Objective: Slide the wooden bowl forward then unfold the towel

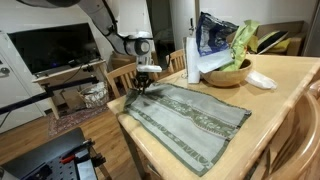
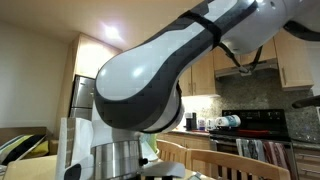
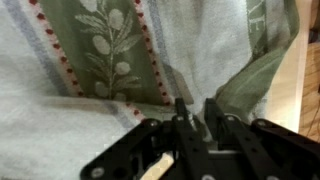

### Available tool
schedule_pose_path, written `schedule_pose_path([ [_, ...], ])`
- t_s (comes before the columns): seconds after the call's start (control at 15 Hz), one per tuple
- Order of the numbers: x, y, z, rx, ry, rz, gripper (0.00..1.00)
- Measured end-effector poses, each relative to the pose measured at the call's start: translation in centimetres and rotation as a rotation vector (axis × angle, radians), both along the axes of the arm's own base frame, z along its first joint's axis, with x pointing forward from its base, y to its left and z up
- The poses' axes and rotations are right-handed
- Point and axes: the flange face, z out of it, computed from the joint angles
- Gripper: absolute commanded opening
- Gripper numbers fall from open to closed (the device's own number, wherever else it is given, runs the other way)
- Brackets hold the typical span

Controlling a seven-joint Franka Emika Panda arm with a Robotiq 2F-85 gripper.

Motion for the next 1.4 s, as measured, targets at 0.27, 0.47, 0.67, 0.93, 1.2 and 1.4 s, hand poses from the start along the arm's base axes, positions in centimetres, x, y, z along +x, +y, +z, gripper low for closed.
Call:
schedule_pose_path([
  [0.27,0.5,0.2,0.5,0.01,-0.023,-0.004,0.0],
  [0.47,0.8,0.7,1.3,0.023,-0.037,-0.001,0.32],
  [0.67,0.7,1.5,1.6,0.029,-0.04,0.008,0.56],
  [0.93,0.4,2.1,1.6,0.032,-0.039,0.018,0.85],
  [1.2,0.3,2.0,1.5,0.028,-0.028,0.018,1.0],
  [1.4,0.2,1.4,1.3,0.021,-0.008,0.012,1.0],
])
